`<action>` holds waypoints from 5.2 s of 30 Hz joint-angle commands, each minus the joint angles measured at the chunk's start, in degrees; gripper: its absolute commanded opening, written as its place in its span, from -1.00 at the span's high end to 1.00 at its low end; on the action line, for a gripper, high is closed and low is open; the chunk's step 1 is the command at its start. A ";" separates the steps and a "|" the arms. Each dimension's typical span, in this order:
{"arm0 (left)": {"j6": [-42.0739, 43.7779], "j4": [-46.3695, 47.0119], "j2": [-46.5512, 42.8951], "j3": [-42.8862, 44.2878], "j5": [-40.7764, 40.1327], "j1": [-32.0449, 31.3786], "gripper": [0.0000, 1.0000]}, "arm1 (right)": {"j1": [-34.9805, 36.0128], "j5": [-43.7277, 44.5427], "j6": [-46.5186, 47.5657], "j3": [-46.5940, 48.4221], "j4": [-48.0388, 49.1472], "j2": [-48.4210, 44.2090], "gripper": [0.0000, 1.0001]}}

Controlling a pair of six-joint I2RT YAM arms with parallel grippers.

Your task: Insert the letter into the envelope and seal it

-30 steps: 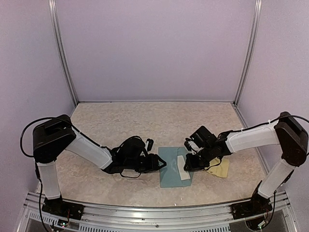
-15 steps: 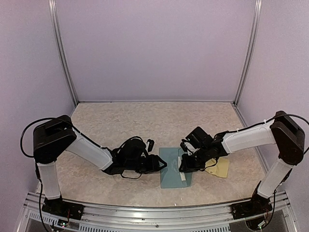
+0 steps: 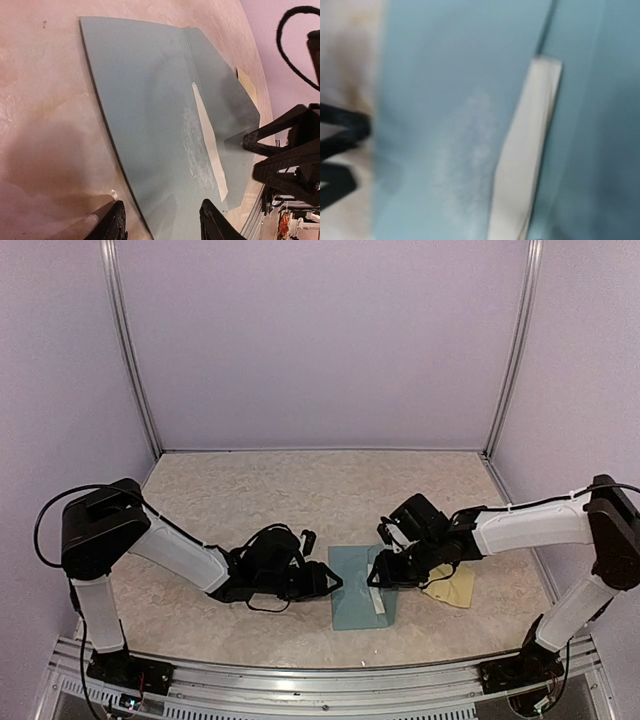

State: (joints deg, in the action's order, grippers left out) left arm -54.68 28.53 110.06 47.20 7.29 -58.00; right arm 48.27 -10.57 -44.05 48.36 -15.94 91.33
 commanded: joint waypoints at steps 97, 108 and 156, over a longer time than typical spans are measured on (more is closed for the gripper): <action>0.79 -3.84 -12.58 -4.71 -7.99 -2.89 -0.25 | 3.74 33.16 -2.87 -2.86 -21.71 -3.36 0.14; 0.69 -3.84 -13.16 -5.03 -7.82 -2.69 -0.24 | 3.85 37.34 -4.66 -3.18 -22.13 -2.03 0.78; 25.41 -10.61 -39.68 -12.19 7.36 -0.22 -0.68 | 3.99 -16.47 19.10 -5.37 8.90 -23.00 0.49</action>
State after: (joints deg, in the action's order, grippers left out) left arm -31.51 20.86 69.28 34.92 14.83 -58.39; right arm 51.64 -29.85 -28.18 43.97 -0.51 64.40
